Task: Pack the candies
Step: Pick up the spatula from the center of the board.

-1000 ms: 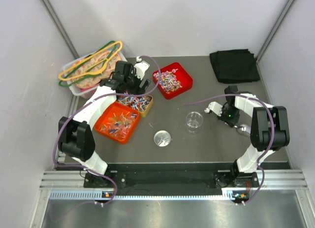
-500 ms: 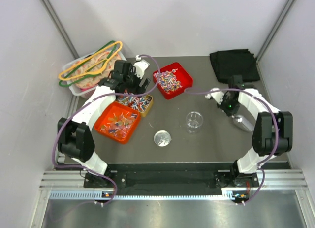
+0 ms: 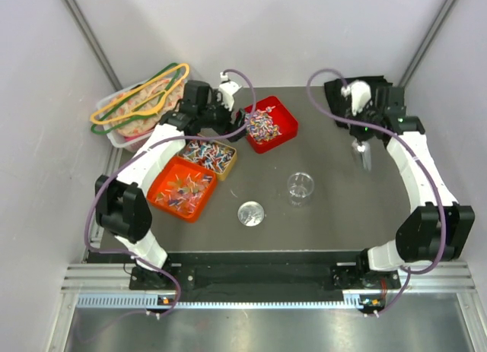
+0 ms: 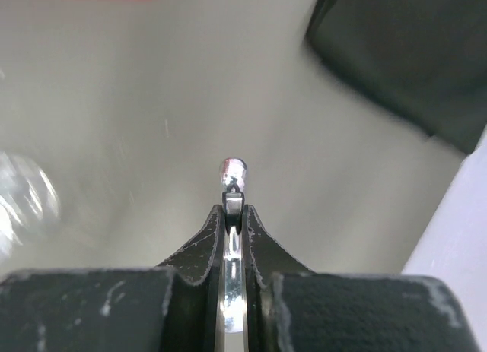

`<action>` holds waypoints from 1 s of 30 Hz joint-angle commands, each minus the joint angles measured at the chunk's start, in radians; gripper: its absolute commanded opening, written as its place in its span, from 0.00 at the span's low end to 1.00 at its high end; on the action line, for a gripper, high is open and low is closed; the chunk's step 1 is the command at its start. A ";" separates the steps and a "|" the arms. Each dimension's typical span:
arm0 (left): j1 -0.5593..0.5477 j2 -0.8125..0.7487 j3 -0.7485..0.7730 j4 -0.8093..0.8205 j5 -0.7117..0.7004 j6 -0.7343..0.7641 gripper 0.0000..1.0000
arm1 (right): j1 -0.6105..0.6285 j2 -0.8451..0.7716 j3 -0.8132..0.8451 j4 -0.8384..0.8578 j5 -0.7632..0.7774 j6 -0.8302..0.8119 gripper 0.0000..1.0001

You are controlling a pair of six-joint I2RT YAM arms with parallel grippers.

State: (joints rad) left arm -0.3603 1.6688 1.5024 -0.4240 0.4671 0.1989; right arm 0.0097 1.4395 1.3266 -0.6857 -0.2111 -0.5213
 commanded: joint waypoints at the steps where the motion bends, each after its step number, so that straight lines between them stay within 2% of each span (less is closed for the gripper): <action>1: -0.055 0.028 0.035 0.085 0.168 -0.122 0.86 | -0.005 -0.054 0.189 0.118 -0.091 0.268 0.00; 8: -0.137 0.028 0.013 0.156 0.159 -0.125 0.86 | -0.005 -0.042 0.272 0.248 -0.111 0.580 0.00; 14: -0.233 0.049 0.030 0.179 0.059 -0.101 0.87 | -0.007 -0.002 0.234 0.345 -0.165 0.846 0.00; 19: -0.322 0.086 0.051 0.183 -0.054 -0.076 0.87 | -0.005 0.041 0.207 0.413 -0.240 0.987 0.00; 22: -0.354 0.103 0.077 0.162 -0.123 -0.096 0.88 | -0.004 0.056 0.217 0.413 -0.246 0.994 0.00; 25: -0.364 0.123 0.130 0.104 -0.182 -0.118 0.96 | -0.005 0.045 0.212 0.403 -0.260 0.983 0.00; 28: -0.364 0.095 0.153 0.013 -0.219 -0.046 0.99 | -0.004 0.015 0.206 0.391 -0.260 0.948 0.00; 30: -0.364 0.088 0.177 -0.085 -0.196 0.040 0.99 | -0.005 -0.002 0.206 0.390 -0.266 0.928 0.00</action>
State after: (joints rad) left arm -0.7322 1.7996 1.6070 -0.3809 0.3138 0.1284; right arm 0.0097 1.5082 1.5246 -0.3431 -0.4431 0.4274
